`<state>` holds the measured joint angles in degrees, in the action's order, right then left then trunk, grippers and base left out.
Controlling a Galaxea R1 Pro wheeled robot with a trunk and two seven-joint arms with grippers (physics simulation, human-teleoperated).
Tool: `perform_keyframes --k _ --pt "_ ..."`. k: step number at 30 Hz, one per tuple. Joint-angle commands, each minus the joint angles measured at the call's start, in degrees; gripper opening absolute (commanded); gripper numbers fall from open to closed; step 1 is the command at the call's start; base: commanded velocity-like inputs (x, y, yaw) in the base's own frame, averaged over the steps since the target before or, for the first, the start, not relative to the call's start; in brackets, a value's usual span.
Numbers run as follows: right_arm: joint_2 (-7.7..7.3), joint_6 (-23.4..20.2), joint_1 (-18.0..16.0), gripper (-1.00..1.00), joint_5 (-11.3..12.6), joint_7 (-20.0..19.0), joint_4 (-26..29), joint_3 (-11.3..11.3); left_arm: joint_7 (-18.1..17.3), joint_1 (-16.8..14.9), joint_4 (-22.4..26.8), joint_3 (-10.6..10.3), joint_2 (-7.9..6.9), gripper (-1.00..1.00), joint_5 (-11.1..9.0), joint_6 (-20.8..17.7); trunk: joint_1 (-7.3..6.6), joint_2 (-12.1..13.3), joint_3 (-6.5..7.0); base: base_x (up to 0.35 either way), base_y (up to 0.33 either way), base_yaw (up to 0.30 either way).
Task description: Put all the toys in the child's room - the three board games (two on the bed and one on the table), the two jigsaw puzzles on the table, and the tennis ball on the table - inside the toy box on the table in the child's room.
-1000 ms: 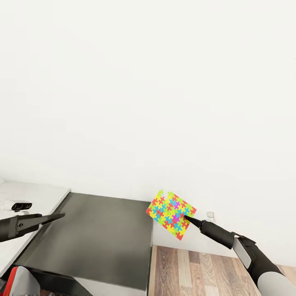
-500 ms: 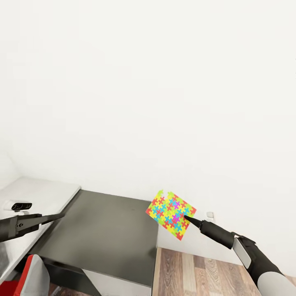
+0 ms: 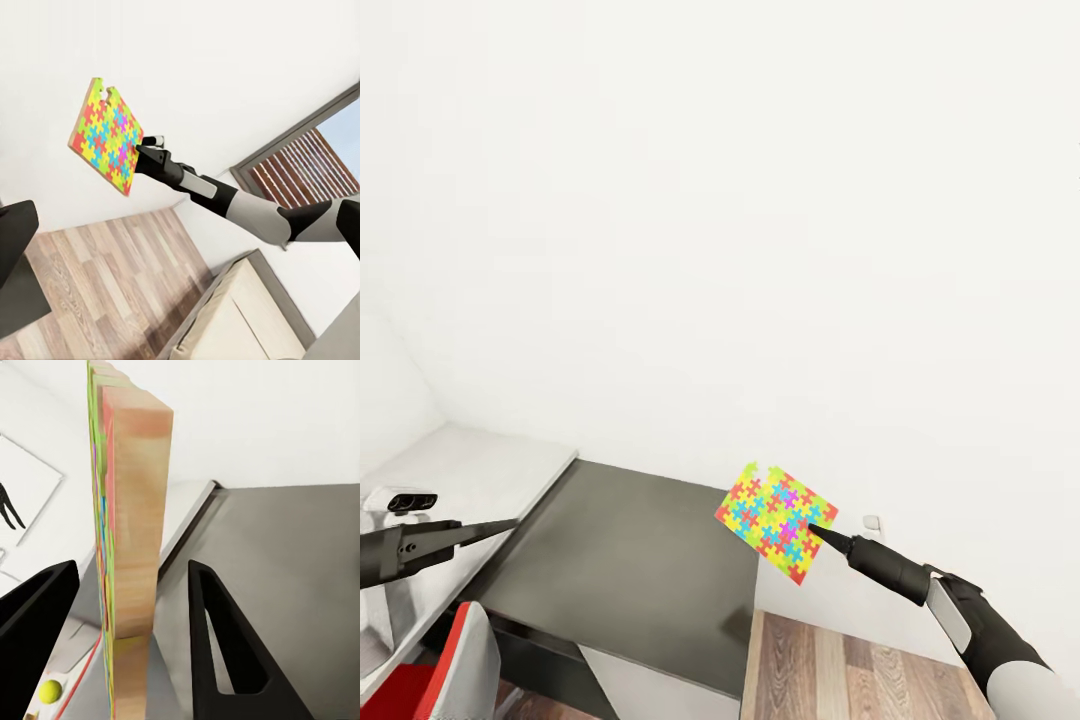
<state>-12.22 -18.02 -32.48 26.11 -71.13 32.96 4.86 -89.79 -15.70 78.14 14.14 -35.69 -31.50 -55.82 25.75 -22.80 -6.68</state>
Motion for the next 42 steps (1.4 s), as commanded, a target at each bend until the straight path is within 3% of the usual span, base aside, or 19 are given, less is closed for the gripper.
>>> perform_keyframes --k 1,25,42 --pt "-0.02 -0.6 0.0 -1.0 0.3 -0.1 0.0 0.0 -0.2 -0.1 0.0 0.0 -0.01 1.0 0.0 -0.6 0.04 -0.1 -0.03 -0.001 0.0 0.129" --pt "-0.04 -1.2 0.0 -1.0 -0.1 -0.1 0.0 0.0 -0.2 0.0 -0.3 0.0 -0.17 1.0 0.1 -0.6 0.04 -0.1 1.91 0.0 0.0 0.137" --pt "-0.04 -1.2 0.0 -1.0 -0.2 -0.1 0.0 0.0 -0.2 0.0 -0.4 0.1 -0.26 1.0 0.1 -0.6 0.04 -0.1 2.22 0.0 0.0 0.264"
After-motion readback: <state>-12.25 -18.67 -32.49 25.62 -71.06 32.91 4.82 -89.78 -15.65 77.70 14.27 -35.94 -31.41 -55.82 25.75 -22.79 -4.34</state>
